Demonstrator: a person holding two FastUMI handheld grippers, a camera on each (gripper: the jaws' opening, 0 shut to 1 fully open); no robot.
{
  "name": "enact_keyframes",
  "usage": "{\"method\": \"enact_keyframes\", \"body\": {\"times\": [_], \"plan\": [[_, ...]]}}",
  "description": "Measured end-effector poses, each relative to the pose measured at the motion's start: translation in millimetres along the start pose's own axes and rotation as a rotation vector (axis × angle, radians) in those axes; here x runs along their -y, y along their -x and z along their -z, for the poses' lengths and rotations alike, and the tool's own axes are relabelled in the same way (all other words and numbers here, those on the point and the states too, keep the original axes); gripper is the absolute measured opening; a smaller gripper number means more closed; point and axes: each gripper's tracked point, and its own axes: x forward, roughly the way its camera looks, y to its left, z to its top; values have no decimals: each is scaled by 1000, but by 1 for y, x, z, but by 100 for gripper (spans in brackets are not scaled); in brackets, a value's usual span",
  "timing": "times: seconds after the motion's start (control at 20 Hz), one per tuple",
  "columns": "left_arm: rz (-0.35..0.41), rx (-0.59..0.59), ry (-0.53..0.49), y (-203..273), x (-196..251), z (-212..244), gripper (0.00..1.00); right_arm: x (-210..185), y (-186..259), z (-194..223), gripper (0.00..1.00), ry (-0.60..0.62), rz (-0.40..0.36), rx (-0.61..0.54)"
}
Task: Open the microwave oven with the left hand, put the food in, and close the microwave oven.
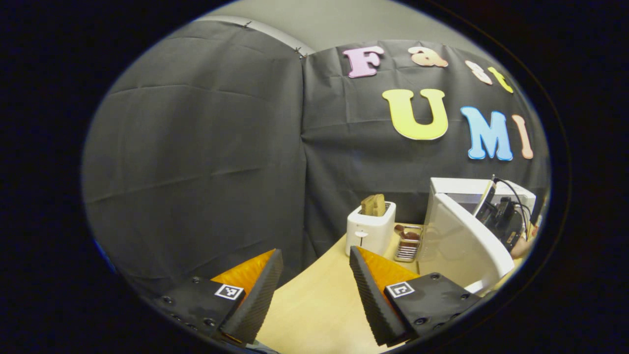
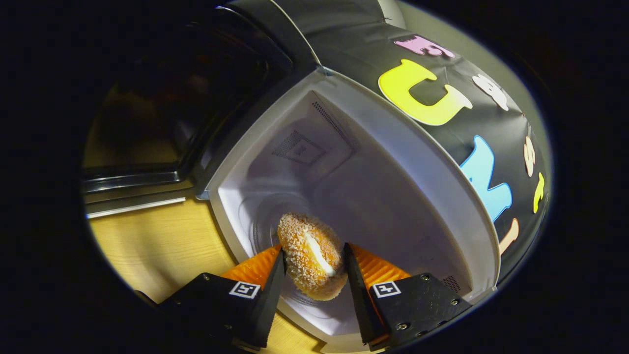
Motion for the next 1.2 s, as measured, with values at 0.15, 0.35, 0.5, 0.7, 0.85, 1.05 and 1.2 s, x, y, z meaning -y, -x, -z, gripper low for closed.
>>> {"method": "enact_keyframes", "body": {"times": [0.15, 0.35, 0.5, 0.7, 0.85, 1.05, 1.2], "plan": [[11, -15, 2, -3, 6, 9, 90, -6, -8, 5, 72, -8, -16, -23], [32, -26, 4, -5, 14, 18, 90, 0, 10, -10, 97, -28, -11, 7], [58, -33, -4, -4, 26, 30, 90, 7, 30, -19, 97, -71, -3, 31], [108, -58, -6, 2, 47, 50, 90, 24, 72, -30, 97, -171, 12, 69], [141, -83, -12, 7, 61, 64, 90, 45, 108, -40, 97, -230, 29, 111], [177, -115, -1, 18, 78, 83, 86, 82, 156, -42, 97, -297, 83, 159], [193, -119, 8, 25, 91, 91, 74, 105, 193, -35, 97, -340, 121, 174]]}}
